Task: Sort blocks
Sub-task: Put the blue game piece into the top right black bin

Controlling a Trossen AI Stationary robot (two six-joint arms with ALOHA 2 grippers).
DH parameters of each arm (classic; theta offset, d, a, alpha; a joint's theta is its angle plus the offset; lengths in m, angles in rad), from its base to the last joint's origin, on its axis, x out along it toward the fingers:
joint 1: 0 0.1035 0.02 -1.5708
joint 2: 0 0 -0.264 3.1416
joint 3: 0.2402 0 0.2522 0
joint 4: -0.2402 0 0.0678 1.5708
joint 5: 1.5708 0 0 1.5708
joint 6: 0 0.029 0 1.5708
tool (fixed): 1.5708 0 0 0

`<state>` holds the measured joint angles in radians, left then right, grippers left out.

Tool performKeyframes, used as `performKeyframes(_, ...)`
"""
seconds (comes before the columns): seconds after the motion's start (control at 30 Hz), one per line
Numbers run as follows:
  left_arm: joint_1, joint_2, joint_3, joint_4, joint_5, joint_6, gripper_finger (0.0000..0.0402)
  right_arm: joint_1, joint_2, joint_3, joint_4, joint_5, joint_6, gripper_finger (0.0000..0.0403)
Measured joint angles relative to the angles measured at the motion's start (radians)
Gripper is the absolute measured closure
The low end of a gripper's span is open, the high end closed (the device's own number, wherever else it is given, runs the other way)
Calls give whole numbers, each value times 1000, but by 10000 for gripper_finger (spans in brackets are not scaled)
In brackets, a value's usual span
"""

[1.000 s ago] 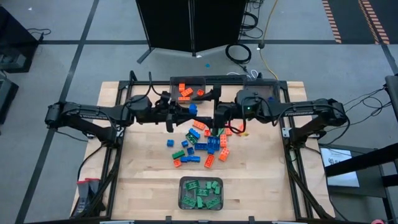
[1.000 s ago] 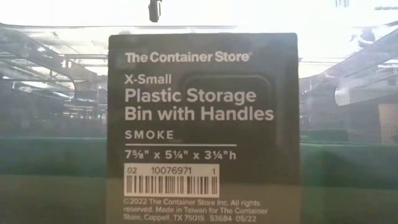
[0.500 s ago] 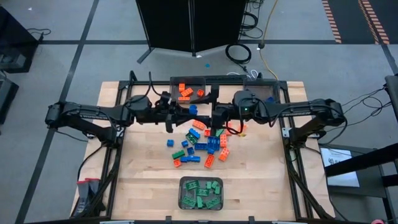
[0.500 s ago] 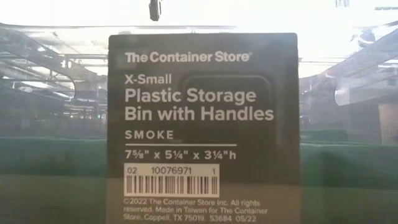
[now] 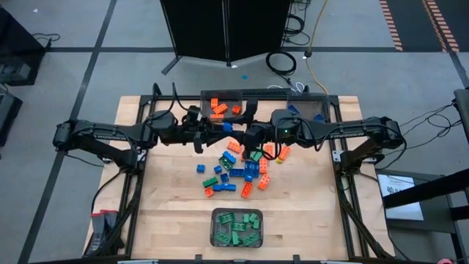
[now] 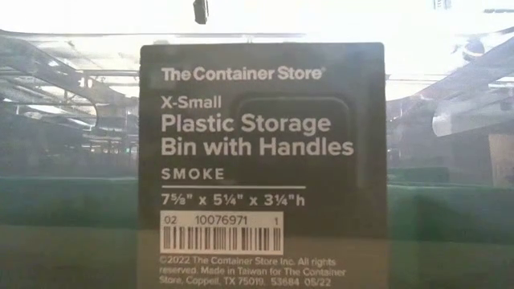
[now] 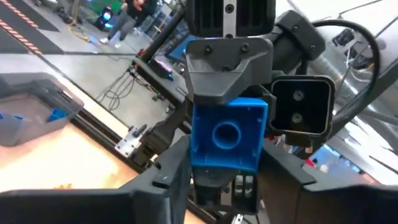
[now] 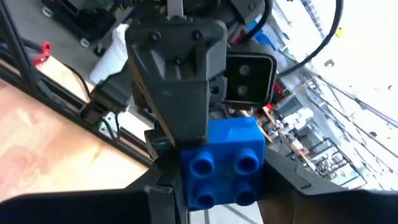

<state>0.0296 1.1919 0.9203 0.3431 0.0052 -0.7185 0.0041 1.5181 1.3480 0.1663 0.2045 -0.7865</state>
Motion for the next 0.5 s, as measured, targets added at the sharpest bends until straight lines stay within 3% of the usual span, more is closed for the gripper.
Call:
performKeyframes(0.07, 0, 0, 0, 1, -10, 0, 228, 0, 0, 21, -43, 27, 15, 282)
performKeyframes(0.2, 10, -7, -6, -33, 8, 43, 197, -7, -27, 57, -83, 209, 19, 282)
performKeyframes(0.3, 20, -34, -4, -22, 14, 45, 187, -33, -64, 56, -106, 223, 43, 282)
performKeyframes(0.4, 36, -59, -4, -44, 13, 56, 185, -103, -124, 54, -198, 271, 167, 282)
performKeyframes(0.5, 56, -96, -4, -94, -14, 98, 184, -248, -201, 48, -386, 353, 363, 282)
